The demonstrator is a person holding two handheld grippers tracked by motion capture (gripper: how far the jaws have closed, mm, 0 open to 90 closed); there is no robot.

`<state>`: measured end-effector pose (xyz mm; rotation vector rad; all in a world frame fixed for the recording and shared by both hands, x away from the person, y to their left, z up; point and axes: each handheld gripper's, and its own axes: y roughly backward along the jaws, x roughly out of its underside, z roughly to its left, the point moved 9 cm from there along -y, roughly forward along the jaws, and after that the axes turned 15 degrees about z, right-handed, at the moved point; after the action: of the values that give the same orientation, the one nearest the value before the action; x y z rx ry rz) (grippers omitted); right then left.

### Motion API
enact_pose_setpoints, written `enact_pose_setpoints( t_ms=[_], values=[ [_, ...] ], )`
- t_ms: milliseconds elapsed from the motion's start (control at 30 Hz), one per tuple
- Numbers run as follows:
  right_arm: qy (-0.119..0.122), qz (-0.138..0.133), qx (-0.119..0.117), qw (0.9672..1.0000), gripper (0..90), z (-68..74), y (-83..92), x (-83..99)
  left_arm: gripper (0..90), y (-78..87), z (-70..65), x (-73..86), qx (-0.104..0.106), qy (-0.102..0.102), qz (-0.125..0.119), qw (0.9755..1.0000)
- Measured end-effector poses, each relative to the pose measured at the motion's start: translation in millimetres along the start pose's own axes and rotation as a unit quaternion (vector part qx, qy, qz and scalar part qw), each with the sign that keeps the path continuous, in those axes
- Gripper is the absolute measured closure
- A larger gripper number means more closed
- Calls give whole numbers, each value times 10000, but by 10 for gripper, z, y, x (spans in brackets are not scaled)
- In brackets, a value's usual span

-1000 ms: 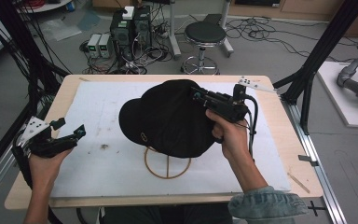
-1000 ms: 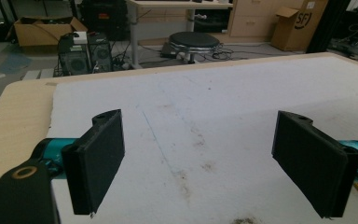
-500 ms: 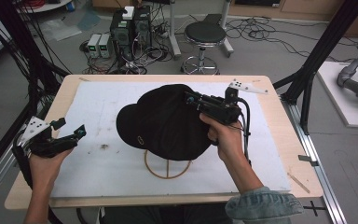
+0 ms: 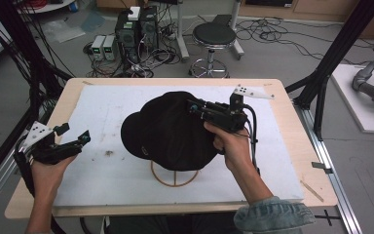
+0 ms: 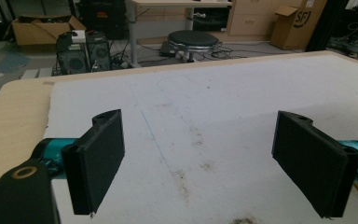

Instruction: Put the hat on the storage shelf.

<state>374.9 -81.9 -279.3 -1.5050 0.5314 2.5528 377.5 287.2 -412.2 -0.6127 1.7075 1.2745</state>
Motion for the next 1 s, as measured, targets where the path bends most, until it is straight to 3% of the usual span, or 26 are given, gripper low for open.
enact_pose_setpoints(
  t_ms=[167,467,633,867,1000],
  values=[
    [67,50,-160,9998,650,41,-34,9,172,4,-2,-5,9,7,-22,10000],
    [86,213,-107,9997,583,20,-118,47,172,14,12,1,-7,4,-12,10000],
    [108,32,-84,9999,577,20,-75,3,172,12,10,2,-6,9,-13,10000],
    [112,-203,257,9994,486,-87,76,-57,172,16,10,-2,-11,3,-16,10000],
    [123,-372,567,9976,446,-195,220,-95,172,14,13,-5,-15,4,-22,10000]
  ],
)
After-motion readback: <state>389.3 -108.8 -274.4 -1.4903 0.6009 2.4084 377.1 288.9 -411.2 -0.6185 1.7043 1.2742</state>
